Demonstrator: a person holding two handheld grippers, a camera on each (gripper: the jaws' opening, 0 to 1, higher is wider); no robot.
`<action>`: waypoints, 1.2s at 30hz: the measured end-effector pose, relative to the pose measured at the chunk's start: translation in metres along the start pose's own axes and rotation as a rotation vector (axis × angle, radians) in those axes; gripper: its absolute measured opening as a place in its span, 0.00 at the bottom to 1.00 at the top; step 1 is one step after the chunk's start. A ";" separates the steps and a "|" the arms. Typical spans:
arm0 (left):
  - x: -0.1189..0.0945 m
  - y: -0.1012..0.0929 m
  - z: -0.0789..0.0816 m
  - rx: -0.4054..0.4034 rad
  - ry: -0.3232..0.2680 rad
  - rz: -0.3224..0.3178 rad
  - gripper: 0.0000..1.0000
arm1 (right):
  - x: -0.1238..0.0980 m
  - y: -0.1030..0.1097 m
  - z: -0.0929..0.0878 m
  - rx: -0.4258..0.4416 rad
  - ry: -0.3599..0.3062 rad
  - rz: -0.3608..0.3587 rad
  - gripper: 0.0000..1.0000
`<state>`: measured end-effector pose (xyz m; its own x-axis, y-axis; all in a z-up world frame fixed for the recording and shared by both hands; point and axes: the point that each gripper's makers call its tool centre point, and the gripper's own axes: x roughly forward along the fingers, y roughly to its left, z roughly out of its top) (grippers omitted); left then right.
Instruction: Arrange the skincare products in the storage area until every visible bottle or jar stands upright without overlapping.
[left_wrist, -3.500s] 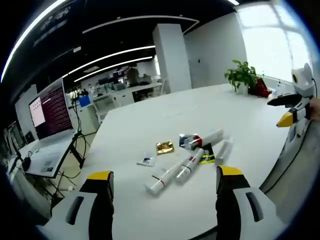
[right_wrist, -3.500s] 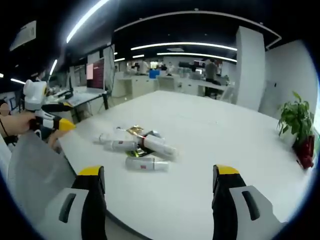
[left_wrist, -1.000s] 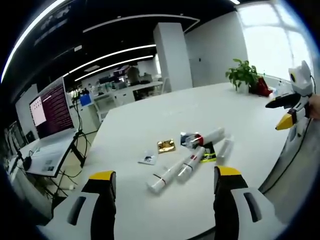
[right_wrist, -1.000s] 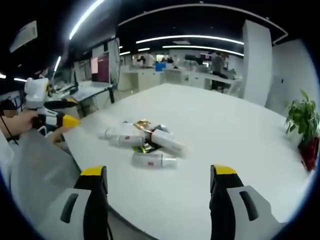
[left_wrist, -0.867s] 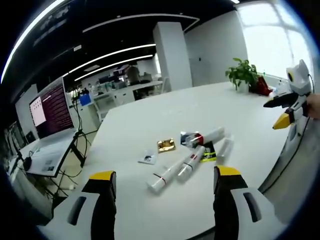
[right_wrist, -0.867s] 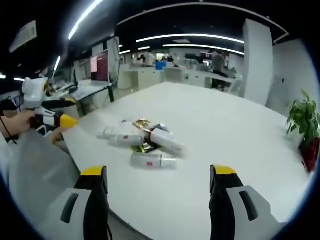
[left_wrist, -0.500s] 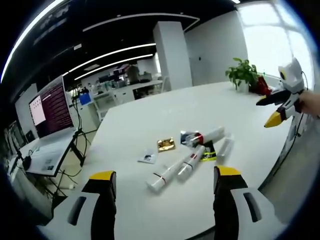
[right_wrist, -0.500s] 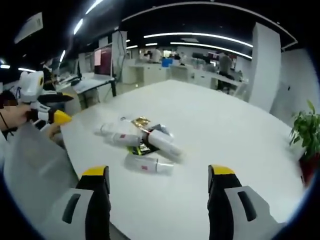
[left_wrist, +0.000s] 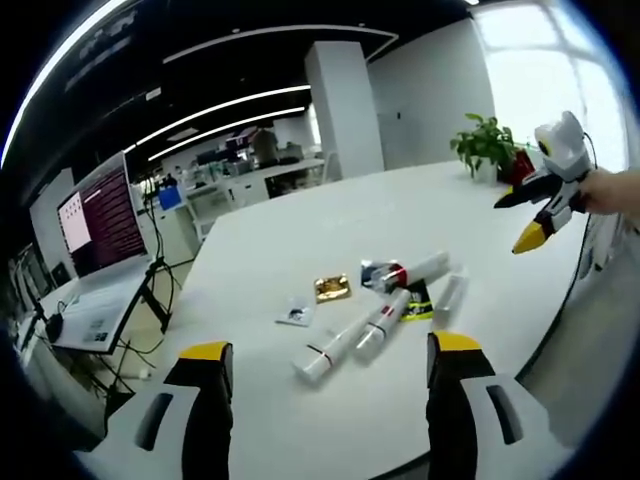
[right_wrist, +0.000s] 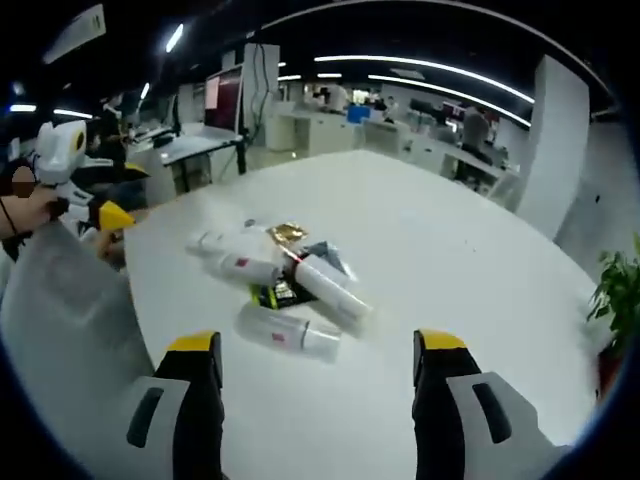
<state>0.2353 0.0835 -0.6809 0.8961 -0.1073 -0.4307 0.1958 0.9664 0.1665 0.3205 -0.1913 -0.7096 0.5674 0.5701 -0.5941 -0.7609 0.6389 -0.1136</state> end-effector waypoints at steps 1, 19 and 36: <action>0.000 0.000 0.000 0.001 0.001 0.000 0.77 | 0.001 -0.002 0.001 -0.002 0.001 0.000 0.77; 0.000 0.001 -0.003 0.002 0.008 0.002 0.75 | 0.026 -0.012 0.012 -0.062 0.029 0.037 0.74; 0.000 0.003 -0.001 -0.016 0.002 0.007 0.75 | 0.061 -0.005 0.024 -0.186 0.083 0.152 0.67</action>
<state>0.2351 0.0865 -0.6817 0.8965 -0.0997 -0.4316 0.1830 0.9707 0.1557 0.3662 -0.1479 -0.7261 0.4199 0.6032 -0.6781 -0.8848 0.4384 -0.1580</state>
